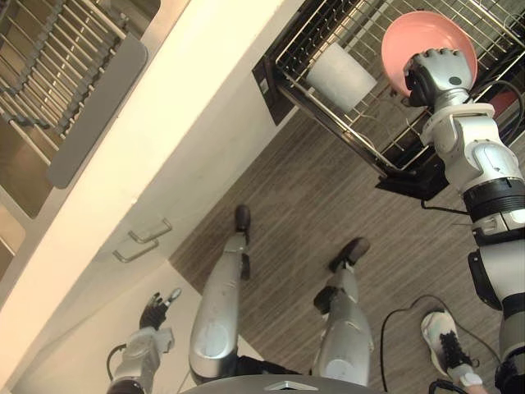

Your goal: Walk over to the sink, pick up the cup, carry it to the dishwasher, place the cup inside the dishwasher, then close the dishwasher door

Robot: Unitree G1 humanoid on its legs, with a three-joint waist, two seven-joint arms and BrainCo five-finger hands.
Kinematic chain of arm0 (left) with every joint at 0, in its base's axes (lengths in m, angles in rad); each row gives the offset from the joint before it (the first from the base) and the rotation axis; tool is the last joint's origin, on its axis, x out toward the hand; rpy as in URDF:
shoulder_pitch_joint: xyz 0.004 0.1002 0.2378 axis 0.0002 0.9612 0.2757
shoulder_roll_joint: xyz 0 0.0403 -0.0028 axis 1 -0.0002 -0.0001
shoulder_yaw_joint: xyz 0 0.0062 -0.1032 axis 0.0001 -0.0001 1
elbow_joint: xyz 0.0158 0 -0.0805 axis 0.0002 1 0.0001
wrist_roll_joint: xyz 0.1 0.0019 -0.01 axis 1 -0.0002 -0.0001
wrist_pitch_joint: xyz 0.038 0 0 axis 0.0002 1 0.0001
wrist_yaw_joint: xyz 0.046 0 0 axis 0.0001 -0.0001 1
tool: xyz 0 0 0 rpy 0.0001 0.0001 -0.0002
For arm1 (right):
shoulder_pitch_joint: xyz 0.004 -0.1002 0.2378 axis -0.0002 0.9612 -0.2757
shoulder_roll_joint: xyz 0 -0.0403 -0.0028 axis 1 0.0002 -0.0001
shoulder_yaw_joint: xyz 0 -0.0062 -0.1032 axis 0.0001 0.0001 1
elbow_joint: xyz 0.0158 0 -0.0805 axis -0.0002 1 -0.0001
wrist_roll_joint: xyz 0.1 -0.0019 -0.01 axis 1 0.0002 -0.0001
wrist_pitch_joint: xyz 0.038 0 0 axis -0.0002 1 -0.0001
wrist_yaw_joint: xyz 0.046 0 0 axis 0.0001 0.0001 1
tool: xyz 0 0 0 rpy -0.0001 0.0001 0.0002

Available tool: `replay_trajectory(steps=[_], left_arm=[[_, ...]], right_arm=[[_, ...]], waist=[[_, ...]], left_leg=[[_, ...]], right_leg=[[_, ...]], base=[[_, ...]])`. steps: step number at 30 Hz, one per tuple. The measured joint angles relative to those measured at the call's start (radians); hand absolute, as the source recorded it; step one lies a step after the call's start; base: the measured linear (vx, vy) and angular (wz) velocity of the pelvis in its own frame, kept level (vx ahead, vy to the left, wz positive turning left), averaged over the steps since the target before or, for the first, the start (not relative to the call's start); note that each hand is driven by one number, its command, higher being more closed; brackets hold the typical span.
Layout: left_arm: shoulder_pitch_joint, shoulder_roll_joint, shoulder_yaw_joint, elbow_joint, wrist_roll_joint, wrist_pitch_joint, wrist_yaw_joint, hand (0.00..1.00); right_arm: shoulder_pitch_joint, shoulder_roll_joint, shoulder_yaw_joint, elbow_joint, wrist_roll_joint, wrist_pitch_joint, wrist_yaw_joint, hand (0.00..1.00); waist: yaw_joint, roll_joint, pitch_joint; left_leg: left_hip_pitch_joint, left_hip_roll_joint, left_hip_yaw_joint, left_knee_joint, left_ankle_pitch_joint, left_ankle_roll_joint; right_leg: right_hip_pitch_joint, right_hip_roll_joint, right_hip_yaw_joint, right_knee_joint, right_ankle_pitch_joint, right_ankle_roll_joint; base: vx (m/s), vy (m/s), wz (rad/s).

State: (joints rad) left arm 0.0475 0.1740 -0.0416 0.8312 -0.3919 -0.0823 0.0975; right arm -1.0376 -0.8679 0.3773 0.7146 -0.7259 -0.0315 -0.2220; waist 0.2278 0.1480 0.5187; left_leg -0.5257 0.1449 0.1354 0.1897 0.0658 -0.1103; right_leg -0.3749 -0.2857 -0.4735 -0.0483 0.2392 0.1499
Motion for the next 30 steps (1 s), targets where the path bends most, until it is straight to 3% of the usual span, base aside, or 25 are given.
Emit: replay_trajectory(steps=[3, 5, 8, 13, 17, 23, 24, 26, 30], left_arm=[[0.000, -0.008, -0.005, -0.012, 0.000, -0.001, -0.001, 0.00], [0.000, -0.025, -0.005, -0.018, 0.000, -0.007, -0.001, 0.00], [0.002, -0.043, -0.005, -0.019, 0.001, -0.008, -0.001, 0.00], [0.010, -0.059, 0.002, -0.056, 0.003, -0.016, -0.001, 0.00], [0.023, -0.071, 0.018, -0.058, 0.006, -0.021, -0.001, 0.00], [0.040, -0.078, 0.040, -0.012, 0.044, -0.053, 0.000, 0.00], [0.047, -0.078, 0.041, 0.001, 0.045, -0.064, 0.002, 0.00], [0.048, -0.078, 0.041, 0.020, 0.050, -0.073, 0.006, 0.00], [0.048, -0.077, 0.039, 0.061, 0.054, -0.078, 0.017, 0.00]], right_arm=[[-0.004, -0.006, -0.027, -0.001, 0.105, 0.003, 0.000, 0.00], [-0.002, -0.003, -0.081, -0.001, 0.232, 0.003, 0.000, 0.00], [0.007, 0.009, -0.189, -0.003, 0.399, -0.024, 0.002, 0.00], [0.060, 0.045, -0.350, -0.133, 0.632, -0.058, 0.016, 0.00], [0.107, 0.079, -0.506, -0.135, 0.863, -0.055, 0.037, 0.00], [0.116, 0.080, -0.635, 0.031, 1.173, -0.028, 0.013, 0.00], [0.116, 0.080, -0.638, 0.056, 1.231, -0.026, -0.001, 1.00], [0.116, 0.080, -0.651, 0.087, 1.302, -0.013, -0.009, 1.00], [0.114, 0.074, -0.676, 0.237, 1.401, 0.065, -0.026, 1.00]], waist=[[-0.003, 0.006, 0.000], [-0.002, 0.019, -0.001], [-0.012, 0.020, -0.002], [-0.055, 0.019, -0.002], [-0.086, 0.013, -0.002], [-0.120, -0.015, -0.007], [-0.122, -0.024, -0.012], [-0.136, -0.030, -0.014], [-0.148, -0.037, -0.025]], left_leg=[[0.000, -0.005, -0.001, 0.000, 0.000, 0.000], [0.005, -0.008, -0.003, 0.000, 0.002, 0.003], [0.023, -0.011, -0.004, -0.001, 0.004, 0.005], [0.102, -0.012, -0.005, -0.035, 0.014, 0.003], [0.192, -0.012, 0.000, -0.114, 0.052, -0.003], [0.311, -0.009, 0.022, -0.229, 0.104, -0.009], [0.332, -0.009, 0.036, -0.256, 0.117, -0.010], [0.339, -0.009, 0.037, -0.268, 0.127, -0.011], [0.340, -0.008, 0.046, -0.274, 0.132, -0.012]], right_leg=[[-0.004, -0.005, 0.002, 0.006, 0.000, 0.000], [-0.004, -0.011, 0.002, 0.018, -0.001, 0.000], [0.013, -0.015, 0.001, 0.025, -0.001, -0.001], [0.074, -0.016, -0.005, 0.037, -0.017, -0.007], [0.126, -0.014, -0.005, 0.045, -0.031, -0.004], [0.168, -0.011, 0.012, 0.071, -0.048, -0.004], [0.167, -0.009, 0.024, 0.072, -0.050, -0.004], [0.166, -0.008, 0.025, 0.074, -0.051, -0.004], [0.164, -0.008, 0.030, 0.072, -0.050, -0.005]], base=[[-0.03, 0.030, -0.02], [-0.02, 0.013, 0.01], [0.00, 0.000, 0.00], [0.00, -0.004, -0.02], [0.01, -0.031, -0.05], [0.00, -0.019, -0.11], [-0.02, -0.011, -0.19], [-0.03, -0.017, -0.08], [-0.02, -0.013, -0.03]])
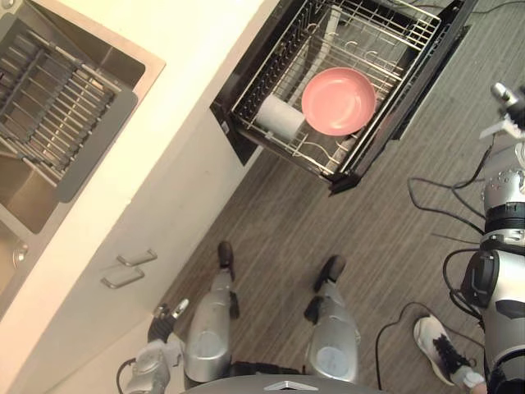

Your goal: Walk over to the sink, pick up the cup, carry it to the dishwasher, place the cup inside the dishwasher, then close the dishwasher door

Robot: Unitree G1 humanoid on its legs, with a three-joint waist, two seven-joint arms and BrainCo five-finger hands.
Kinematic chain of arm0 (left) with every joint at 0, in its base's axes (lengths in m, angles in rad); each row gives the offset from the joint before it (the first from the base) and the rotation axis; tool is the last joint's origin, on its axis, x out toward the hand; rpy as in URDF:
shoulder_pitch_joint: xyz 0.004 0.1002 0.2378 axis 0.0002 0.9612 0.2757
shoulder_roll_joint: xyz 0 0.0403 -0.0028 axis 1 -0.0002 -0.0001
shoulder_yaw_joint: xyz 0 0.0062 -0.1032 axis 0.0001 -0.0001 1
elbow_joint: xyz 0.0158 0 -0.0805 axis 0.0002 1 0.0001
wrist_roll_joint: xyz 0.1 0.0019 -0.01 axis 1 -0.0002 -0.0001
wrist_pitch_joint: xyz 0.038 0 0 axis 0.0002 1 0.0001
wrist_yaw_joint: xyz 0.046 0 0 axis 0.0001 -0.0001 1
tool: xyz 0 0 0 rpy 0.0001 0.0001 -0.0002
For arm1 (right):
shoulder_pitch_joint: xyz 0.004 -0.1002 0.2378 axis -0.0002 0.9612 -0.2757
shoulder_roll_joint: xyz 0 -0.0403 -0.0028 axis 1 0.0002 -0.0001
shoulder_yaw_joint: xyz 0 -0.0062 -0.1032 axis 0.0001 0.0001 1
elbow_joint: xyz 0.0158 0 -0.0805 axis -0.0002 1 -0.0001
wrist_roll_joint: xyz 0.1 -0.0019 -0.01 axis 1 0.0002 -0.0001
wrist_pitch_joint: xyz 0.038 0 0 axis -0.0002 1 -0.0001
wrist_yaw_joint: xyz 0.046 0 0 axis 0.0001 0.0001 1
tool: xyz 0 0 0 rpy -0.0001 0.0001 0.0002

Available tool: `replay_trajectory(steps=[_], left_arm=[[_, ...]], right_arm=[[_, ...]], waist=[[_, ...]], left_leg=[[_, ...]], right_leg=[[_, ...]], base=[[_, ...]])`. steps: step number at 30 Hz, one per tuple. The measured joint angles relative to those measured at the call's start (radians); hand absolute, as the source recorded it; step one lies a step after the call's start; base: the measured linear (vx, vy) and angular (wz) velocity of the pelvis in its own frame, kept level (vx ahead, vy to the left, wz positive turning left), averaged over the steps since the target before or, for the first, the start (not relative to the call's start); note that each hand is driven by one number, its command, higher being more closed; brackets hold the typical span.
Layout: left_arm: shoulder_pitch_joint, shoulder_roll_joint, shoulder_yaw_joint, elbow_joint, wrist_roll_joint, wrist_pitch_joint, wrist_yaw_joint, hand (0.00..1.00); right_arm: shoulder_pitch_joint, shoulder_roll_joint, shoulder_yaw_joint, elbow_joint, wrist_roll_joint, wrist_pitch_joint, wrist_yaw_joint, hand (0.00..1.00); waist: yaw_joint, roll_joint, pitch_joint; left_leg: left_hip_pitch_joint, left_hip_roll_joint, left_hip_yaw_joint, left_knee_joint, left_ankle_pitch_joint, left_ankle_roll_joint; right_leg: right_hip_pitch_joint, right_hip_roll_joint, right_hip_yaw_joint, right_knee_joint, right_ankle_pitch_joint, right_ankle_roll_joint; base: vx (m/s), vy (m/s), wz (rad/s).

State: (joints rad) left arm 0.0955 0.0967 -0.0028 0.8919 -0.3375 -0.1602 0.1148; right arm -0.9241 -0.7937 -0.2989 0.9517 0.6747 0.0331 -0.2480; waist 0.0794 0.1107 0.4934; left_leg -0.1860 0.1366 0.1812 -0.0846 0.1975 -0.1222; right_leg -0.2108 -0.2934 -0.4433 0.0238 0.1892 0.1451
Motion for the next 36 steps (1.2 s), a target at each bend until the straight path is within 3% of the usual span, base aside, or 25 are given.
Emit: replay_trajectory(steps=[3, 8, 11, 17, 22, 25, 30, 36], left_arm=[[0.000, 0.000, -0.008, 0.026, 0.000, 0.000, 0.012, 0.00], [0.000, 0.011, -0.046, 0.033, -0.003, -0.001, 0.019, 0.00], [0.000, 0.013, -0.072, 0.034, -0.010, 0.002, 0.025, 0.00], [-0.001, 0.005, -0.121, 0.032, -0.015, 0.011, 0.022, 0.00], [-0.001, -0.010, -0.164, 0.034, -0.034, 0.011, 0.010, 0.00], [-0.001, -0.024, -0.175, 0.051, -0.040, 0.009, 0.006, 0.00], [-0.001, -0.026, -0.195, 0.066, -0.054, 0.005, -0.022, 0.00], [0.003, -0.031, -0.197, 0.087, -0.054, 0.000, -0.057, 0.00]], right_arm=[[-0.017, -0.001, 0.000, 0.095, 0.044, 0.056, -0.003, 1.00], [-0.047, -0.024, 0.000, 0.176, 0.066, 0.103, 0.001, 1.00], [-0.083, -0.057, 0.005, 0.207, 0.064, 0.124, 0.024, 1.00], [-0.146, -0.066, 0.095, 0.206, 0.031, 0.149, 0.071, 1.00], [-0.163, -0.069, 0.121, 0.204, 0.146, 0.165, 0.087, 1.00], [-0.171, -0.068, 0.140, 0.204, 0.151, 0.171, 0.100, 1.00], [-0.199, -0.069, 0.165, 0.204, 0.135, 0.170, 0.141, 1.00], [-0.200, -0.125, 0.178, 0.215, 0.102, 0.153, 0.137, 1.00]], waist=[[0.000, 0.001, 0.000], [-0.004, 0.009, -0.005], [-0.005, 0.026, -0.016], [0.001, 0.078, -0.037], [0.031, 0.138, -0.039], [0.044, 0.164, -0.051], [0.061, 0.174, -0.058], [0.078, 0.182, -0.064]], left_leg=[[-0.002, -0.001, 0.012, -0.001, 0.000, -0.001], [-0.032, -0.003, 0.018, -0.001, 0.010, 0.002], [-0.060, -0.009, 0.017, -0.001, 0.014, 0.005], [-0.094, -0.022, 0.014, -0.001, 0.020, 0.009], [-0.127, -0.039, 0.003, -0.001, 0.029, 0.018], [-0.147, -0.060, -0.018, 0.001, 0.034, 0.022], [-0.167, -0.091, -0.060, 0.004, 0.040, 0.027], [-0.200, -0.137, -0.135, -0.001, 0.041, 0.023]], right_leg=[[-0.012, 0.000, 0.014, -0.007, 0.004, 0.003], [-0.045, 0.000, 0.024, -0.017, 0.020, 0.000], [-0.072, -0.005, 0.025, -0.017, 0.033, -0.003], [-0.109, -0.021, 0.024, -0.006, 0.036, -0.001], [-0.145, -0.043, 0.017, 0.017, 0.029, 0.001], [-0.168, -0.069, 0.014, 0.034, 0.029, 0.006], [-0.175, -0.110, -0.011, 0.072, 0.015, 0.018], [-0.197, -0.171, -0.043, 0.138, -0.013, 0.029]], base=[[-0.01, -0.017, -0.11], [0.00, -0.013, -0.03], [0.01, -0.013, 0.05], [0.00, -0.009, 0.05], [0.00, -0.001, 0.09], [0.01, 0.020, 0.15], [0.02, 0.015, 0.25], [-0.01, -0.008, 0.31]])
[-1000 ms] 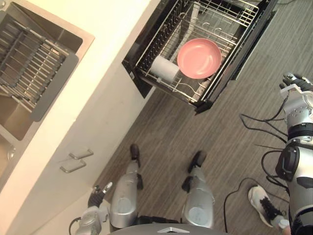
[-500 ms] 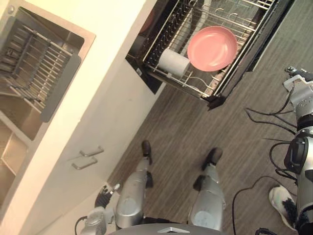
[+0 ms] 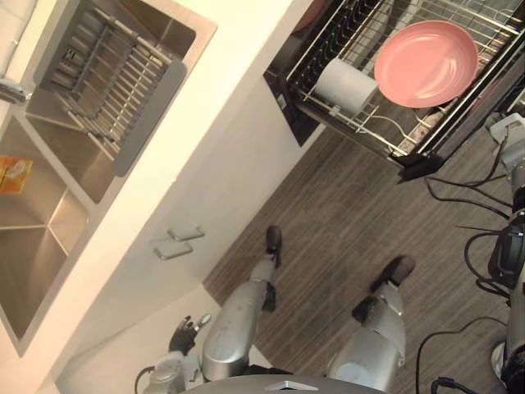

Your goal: Walk over to the sink, pick up the cup, carry it to the dishwasher, place the cup inside the dishwasher, then close the dishwasher door

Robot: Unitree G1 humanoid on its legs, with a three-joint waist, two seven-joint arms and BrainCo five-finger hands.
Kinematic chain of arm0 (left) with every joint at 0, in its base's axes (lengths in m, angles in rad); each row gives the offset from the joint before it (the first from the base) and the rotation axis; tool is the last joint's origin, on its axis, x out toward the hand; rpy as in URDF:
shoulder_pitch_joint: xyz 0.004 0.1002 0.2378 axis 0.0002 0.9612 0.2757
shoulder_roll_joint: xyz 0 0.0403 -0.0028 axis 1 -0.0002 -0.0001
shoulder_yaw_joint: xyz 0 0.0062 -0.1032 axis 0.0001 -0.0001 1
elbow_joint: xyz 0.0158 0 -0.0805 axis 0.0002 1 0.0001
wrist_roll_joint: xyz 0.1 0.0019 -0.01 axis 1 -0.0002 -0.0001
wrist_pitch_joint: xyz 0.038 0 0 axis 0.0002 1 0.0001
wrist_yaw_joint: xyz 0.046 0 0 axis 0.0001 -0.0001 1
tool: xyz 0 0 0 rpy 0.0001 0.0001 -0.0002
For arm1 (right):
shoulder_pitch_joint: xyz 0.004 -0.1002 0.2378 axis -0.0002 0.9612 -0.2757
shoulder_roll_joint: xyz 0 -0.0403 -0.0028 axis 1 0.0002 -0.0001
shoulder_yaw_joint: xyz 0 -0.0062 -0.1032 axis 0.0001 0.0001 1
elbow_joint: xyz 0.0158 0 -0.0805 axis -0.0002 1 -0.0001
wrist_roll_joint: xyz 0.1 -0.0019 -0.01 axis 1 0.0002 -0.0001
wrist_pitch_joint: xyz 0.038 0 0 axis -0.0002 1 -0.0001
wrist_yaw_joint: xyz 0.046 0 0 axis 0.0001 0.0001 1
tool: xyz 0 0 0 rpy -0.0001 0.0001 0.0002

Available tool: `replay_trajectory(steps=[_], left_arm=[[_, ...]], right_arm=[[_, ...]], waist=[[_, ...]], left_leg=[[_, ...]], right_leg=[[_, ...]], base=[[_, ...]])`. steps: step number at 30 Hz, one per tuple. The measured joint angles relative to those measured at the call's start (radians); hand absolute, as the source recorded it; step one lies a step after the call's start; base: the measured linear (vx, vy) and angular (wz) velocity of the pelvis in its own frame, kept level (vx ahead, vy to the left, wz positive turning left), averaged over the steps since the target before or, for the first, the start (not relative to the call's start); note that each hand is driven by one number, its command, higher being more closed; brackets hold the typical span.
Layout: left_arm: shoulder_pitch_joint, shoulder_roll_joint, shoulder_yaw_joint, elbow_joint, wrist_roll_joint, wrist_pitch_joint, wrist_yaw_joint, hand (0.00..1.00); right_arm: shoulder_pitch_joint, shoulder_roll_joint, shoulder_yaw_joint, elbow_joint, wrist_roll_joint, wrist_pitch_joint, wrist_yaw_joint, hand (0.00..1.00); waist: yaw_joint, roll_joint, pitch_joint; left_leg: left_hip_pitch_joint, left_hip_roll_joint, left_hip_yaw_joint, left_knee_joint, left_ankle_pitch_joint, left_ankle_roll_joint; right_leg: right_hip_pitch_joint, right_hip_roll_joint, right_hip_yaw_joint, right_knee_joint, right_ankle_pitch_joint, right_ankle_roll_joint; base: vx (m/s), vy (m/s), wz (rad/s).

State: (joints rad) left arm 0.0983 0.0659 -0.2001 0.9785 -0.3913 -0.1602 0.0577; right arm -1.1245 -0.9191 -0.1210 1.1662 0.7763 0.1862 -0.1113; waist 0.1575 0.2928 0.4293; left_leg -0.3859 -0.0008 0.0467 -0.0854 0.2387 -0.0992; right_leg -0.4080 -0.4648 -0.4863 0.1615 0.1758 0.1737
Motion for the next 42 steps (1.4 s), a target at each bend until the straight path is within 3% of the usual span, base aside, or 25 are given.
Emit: replay_trajectory(steps=[5, 11, 12, 15, 16, 21, 25, 33, 34, 39, 42], left_arm=[[0.024, -0.015, -0.018, 0.014, 0.000, -0.005, -0.032, 0.00], [0.041, -0.039, -0.018, 0.013, 0.002, -0.015, -0.070, 0.00], [0.044, -0.039, -0.018, 0.012, 0.003, -0.015, -0.082, 0.00], [0.056, -0.039, -0.013, 0.012, 0.025, -0.013, -0.098, 0.00], [0.061, -0.038, -0.007, 0.011, 0.036, -0.011, -0.110, 0.00], [0.088, -0.037, 0.006, 0.010, 0.086, -0.011, -0.135, 0.00], [0.098, -0.036, 0.027, 0.010, 0.114, -0.015, -0.156, 0.00], [0.129, -0.026, 0.051, 0.010, 0.140, -0.047, -0.196, 0.00], [0.131, -0.025, 0.052, 0.010, 0.141, -0.049, -0.196, 0.00], [0.134, -0.023, 0.069, 0.010, 0.141, -0.069, -0.195, 0.00], [0.143, -0.014, 0.085, -0.002, 0.136, -0.080, -0.195, 0.00]], right_arm=[[-0.026, -0.007, 0.033, 0.000, -0.040, -0.008, -0.008, 1.00], [-0.088, -0.039, 0.100, 0.000, -0.172, -0.008, -0.048, 1.00], [-0.125, -0.038, 0.123, 0.000, -0.226, -0.008, -0.053, 1.00], [-0.208, -0.033, 0.171, -0.002, -0.325, -0.011, -0.062, 1.00], [-0.227, -0.035, 0.202, -0.001, -0.394, -0.010, -0.078, 1.00], [-0.323, -0.022, 0.316, -0.002, -0.609, -0.011, -0.089, 1.00], [-0.352, -0.039, 0.394, -0.002, -0.735, -0.002, -0.112, 1.00], [-0.361, -0.046, 0.470, -0.002, -0.787, -0.004, -0.038, 1.00], [-0.361, -0.046, 0.474, -0.002, -0.796, -0.005, -0.032, 0.00], [-0.362, -0.043, 0.500, 0.001, -0.879, -0.061, -0.003, 0.00], [-0.360, -0.031, 0.500, -0.016, -0.928, -0.115, -0.003, 0.00]], waist=[[0.014, 0.028, -0.021], [0.084, 0.057, -0.044], [0.104, 0.060, -0.046], [0.127, 0.076, -0.059], [0.151, 0.087, -0.067], [0.193, 0.093, -0.072], [0.198, 0.094, -0.073], [0.192, 0.095, -0.074], [0.192, 0.095, -0.074], [0.183, 0.085, -0.066], [0.162, 0.076, -0.059]], left_leg=[[-0.027, -0.015, -0.078, 0.001, 0.007, -0.005], [-0.054, -0.028, -0.162, 0.006, 0.023, -0.001], [-0.056, -0.034, -0.178, 0.006, 0.024, -0.001], [-0.060, -0.046, -0.209, 0.006, 0.031, 0.003], [-0.060, -0.052, -0.217, 0.006, 0.037, 0.007], [-0.058, -0.065, -0.242, 0.007, 0.040, 0.007], [-0.049, -0.066, -0.242, 0.007, 0.040, 0.007], [-0.035, -0.055, -0.238, 0.007, 0.037, 0.004], [-0.033, -0.055, -0.236, 0.007, 0.037, 0.004], [-0.009, -0.039, -0.235, 0.007, 0.034, 0.000], [0.017, -0.019, -0.225, 0.006, 0.024, -0.009]], right_leg=[[0.002, -0.019, -0.052, 0.036, -0.025, 0.005], [0.005, -0.063, -0.132, 0.155, -0.104, 0.013], [0.005, -0.075, -0.142, 0.182, -0.123, 0.017], [0.020, -0.100, -0.179, 0.226, -0.154, 0.023], [0.029, -0.110, -0.192, 0.245, -0.173, 0.023], [0.057, -0.131, -0.231, 0.272, -0.202, 0.033], [0.074, -0.134, -0.243, 0.286, -0.225, 0.031], [0.075, -0.139, -0.240, 0.321, -0.245, 0.026], [0.075, -0.139, -0.240, 0.321, -0.245, 0.026], [0.106, -0.117, -0.241, 0.300, -0.241, 0.023], [0.139, -0.083, -0.241, 0.261, -0.230, 0.021]], base=[[0.02, -0.052, 0.31], [0.03, -0.080, 0.44], [0.02, -0.077, 0.35], [0.04, -0.071, 0.42], [0.05, -0.078, 0.46], [0.05, -0.071, 0.26], [0.01, -0.063, 0.10], [-0.05, -0.068, -0.02], [-0.03, -0.050, -0.06], [-0.04, -0.065, -0.06], [-0.04, -0.054, -0.16]])
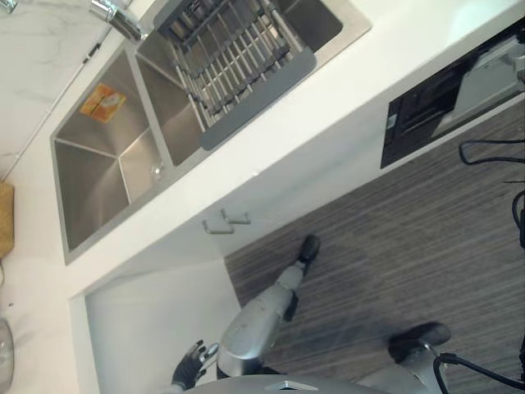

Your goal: Walk over to the sink, pick up the cup, carry it to the dishwasher, place the cup inside the dishwasher, then close the dishwasher door

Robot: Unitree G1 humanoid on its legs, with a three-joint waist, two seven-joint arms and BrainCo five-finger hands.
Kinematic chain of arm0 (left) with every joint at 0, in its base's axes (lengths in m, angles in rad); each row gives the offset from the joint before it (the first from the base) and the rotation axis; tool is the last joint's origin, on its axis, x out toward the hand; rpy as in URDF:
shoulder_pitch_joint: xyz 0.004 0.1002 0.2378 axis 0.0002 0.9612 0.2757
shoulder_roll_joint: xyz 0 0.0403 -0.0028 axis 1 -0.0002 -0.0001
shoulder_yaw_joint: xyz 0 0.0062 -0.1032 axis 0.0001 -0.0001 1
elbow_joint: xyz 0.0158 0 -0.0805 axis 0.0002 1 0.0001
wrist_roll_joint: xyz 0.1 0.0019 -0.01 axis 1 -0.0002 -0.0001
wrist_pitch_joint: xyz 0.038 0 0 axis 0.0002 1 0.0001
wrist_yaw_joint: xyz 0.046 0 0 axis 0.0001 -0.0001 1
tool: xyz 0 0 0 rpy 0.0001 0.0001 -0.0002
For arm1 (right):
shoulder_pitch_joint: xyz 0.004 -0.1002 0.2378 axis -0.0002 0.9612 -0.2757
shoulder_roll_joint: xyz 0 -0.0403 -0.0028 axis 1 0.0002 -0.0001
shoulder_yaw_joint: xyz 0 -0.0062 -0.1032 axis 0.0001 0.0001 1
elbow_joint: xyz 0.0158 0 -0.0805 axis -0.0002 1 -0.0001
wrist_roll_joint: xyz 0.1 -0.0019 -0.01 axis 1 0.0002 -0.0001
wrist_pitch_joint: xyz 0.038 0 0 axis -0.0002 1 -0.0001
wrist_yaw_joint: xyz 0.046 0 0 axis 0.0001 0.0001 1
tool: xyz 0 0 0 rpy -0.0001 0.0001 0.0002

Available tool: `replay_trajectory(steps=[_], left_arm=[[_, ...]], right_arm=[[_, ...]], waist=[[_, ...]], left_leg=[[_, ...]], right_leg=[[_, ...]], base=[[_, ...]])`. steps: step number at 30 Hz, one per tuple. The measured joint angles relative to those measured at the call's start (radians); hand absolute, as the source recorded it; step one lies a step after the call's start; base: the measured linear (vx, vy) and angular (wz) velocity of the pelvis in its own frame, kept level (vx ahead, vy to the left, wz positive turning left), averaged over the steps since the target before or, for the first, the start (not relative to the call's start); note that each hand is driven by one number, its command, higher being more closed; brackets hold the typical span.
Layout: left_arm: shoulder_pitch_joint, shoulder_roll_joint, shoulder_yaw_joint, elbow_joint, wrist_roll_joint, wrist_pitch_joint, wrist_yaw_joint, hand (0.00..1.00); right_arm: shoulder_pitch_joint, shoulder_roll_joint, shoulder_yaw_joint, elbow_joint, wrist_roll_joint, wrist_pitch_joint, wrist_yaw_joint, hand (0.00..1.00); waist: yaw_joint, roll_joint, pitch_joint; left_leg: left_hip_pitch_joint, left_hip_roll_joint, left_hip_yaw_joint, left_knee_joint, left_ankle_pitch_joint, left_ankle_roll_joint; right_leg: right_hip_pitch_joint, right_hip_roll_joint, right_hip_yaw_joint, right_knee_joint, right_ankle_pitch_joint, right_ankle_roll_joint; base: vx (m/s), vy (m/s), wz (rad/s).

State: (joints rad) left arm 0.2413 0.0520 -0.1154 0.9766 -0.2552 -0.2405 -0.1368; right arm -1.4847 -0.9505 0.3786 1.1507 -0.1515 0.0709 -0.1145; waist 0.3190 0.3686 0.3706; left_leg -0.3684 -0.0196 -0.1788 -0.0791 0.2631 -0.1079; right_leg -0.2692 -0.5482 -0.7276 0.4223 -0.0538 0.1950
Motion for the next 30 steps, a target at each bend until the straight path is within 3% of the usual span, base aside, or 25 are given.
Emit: replay_trajectory(steps=[2, 5, 6, 7, 9, 10, 12, 16, 18, 22, 25, 30], left_arm=[[0.003, 0.010, 0.007, -0.026, -0.022, -0.004, -0.001, 0.00], [0.009, 0.013, 0.060, -0.055, -0.087, -0.024, -0.010, 0.00], [0.010, 0.015, 0.082, -0.070, -0.126, -0.027, -0.019, 0.00], [0.011, 0.015, 0.092, -0.075, -0.142, -0.028, -0.021, 0.00], [0.014, 0.016, 0.140, -0.108, -0.191, -0.027, -0.025, 0.00], [0.014, 0.016, 0.155, -0.116, -0.198, -0.026, -0.025, 0.00], [0.016, 0.018, 0.210, -0.128, -0.205, -0.024, -0.019, 0.00], [0.028, 0.036, 0.282, -0.120, -0.204, -0.023, 0.012, 0.00], [0.024, 0.055, 0.316, -0.096, -0.202, -0.023, 0.033, 0.00], [0.020, 0.057, 0.362, -0.046, -0.201, -0.047, 0.066, 0.00], [0.016, 0.046, 0.393, -0.001, -0.192, -0.064, 0.092, 0.00], [0.015, 0.044, 0.393, 0.023, -0.118, -0.086, 0.144, 0.00]], right_arm=[[0.026, 0.000, -0.028, -0.061, 0.028, -0.034, 0.004, 0.00], [0.164, 0.009, -0.157, -0.162, 0.155, -0.075, 0.053, 0.00], [0.251, 0.015, -0.232, -0.211, 0.198, -0.115, 0.077, 0.00], [0.288, 0.021, -0.266, -0.233, 0.208, -0.127, 0.088, 0.00], [0.469, 0.049, -0.404, -0.308, 0.252, -0.180, 0.126, 0.00], [0.521, 0.061, -0.443, -0.318, 0.276, -0.192, 0.132, 0.00], [0.730, 0.153, -0.611, -0.341, 0.348, -0.238, 0.139, 0.00], [1.027, 0.360, -0.719, -0.397, 0.431, -0.316, 0.159, 0.00], [1.191, 0.513, -0.756, -0.389, 0.478, -0.358, 0.178, 0.00], [1.371, 0.706, -0.786, -0.225, 0.499, -0.431, 0.276, 0.00], [1.468, 0.815, -0.773, -0.112, 0.493, -0.474, 0.336, 0.00], [1.559, 0.871, -0.745, -0.064, 0.438, -0.490, 0.389, 0.00]], waist=[[-0.017, -0.007, 0.006], [-0.049, -0.047, 0.037], [-0.065, -0.072, 0.056], [-0.072, -0.081, 0.062], [-0.113, -0.138, 0.103], [-0.120, -0.154, 0.114], [-0.141, -0.213, 0.112], [-0.180, -0.297, 0.065], [-0.209, -0.341, 0.025], [-0.212, -0.383, -0.024], [-0.213, -0.389, -0.071], [-0.211, -0.409, -0.124]], left_leg=[[0.012, 0.014, 0.011, 0.000, -0.001, 0.000], [0.043, 0.038, 0.026, 0.000, -0.008, -0.004], [0.054, 0.050, 0.034, 0.000, -0.011, -0.007], [0.060, 0.055, 0.041, 0.000, -0.012, -0.009], [0.087, 0.071, 0.045, 0.000, -0.014, -0.011], [0.097, 0.075, 0.046, 0.000, -0.016, -0.012], [0.121, 0.087, 0.062, -0.001, -0.021, -0.014], [0.145, 0.109, 0.097, -0.001, -0.040, -0.014], [0.163, 0.122, 0.102, -0.001, -0.048, -0.019], [0.216, 0.137, 0.129, -0.006, -0.068, -0.025], [0.246, 0.142, 0.137, -0.007, -0.088, -0.028], [0.285, 0.140, 0.144, -0.007, -0.099, -0.026]], right_leg=[[0.019, 0.021, -0.001, -0.021, 0.008, -0.003], [0.055, 0.055, 0.000, -0.055, 0.016, -0.007], [0.068, 0.073, 0.000, -0.075, 0.026, -0.005], [0.071, 0.079, 0.002, -0.082, 0.034, -0.005], [0.118, 0.112, -0.002, -0.126, 0.052, -0.006], [0.132, 0.119, -0.003, -0.138, 0.057, -0.006], [0.174, 0.152, -0.003, -0.198, 0.082, -0.006], [0.211, 0.201, 0.005, -0.281, 0.106, -0.018], [0.243, 0.231, 0.004, -0.332, 0.124, -0.020], [0.289, 0.256, 0.027, -0.375, 0.133, -0.025], [0.323, 0.265, 0.028, -0.391, 0.128, -0.019], [0.379, 0.269, 0.023, -0.411, 0.123, -0.013]], base=[[-0.05, -0.052, -0.19], [-0.06, -0.077, -0.19], [-0.05, -0.052, -0.16], [-0.06, -0.070, -0.21], [-0.04, -0.074, -0.11], [-0.06, -0.088, -0.09], [-0.05, -0.062, -0.14], [-0.05, -0.048, -0.21], [-0.05, -0.073, -0.15], [-0.05, -0.048, -0.20], [-0.05, -0.042, -0.10], [-0.04, -0.030, 0.04]])
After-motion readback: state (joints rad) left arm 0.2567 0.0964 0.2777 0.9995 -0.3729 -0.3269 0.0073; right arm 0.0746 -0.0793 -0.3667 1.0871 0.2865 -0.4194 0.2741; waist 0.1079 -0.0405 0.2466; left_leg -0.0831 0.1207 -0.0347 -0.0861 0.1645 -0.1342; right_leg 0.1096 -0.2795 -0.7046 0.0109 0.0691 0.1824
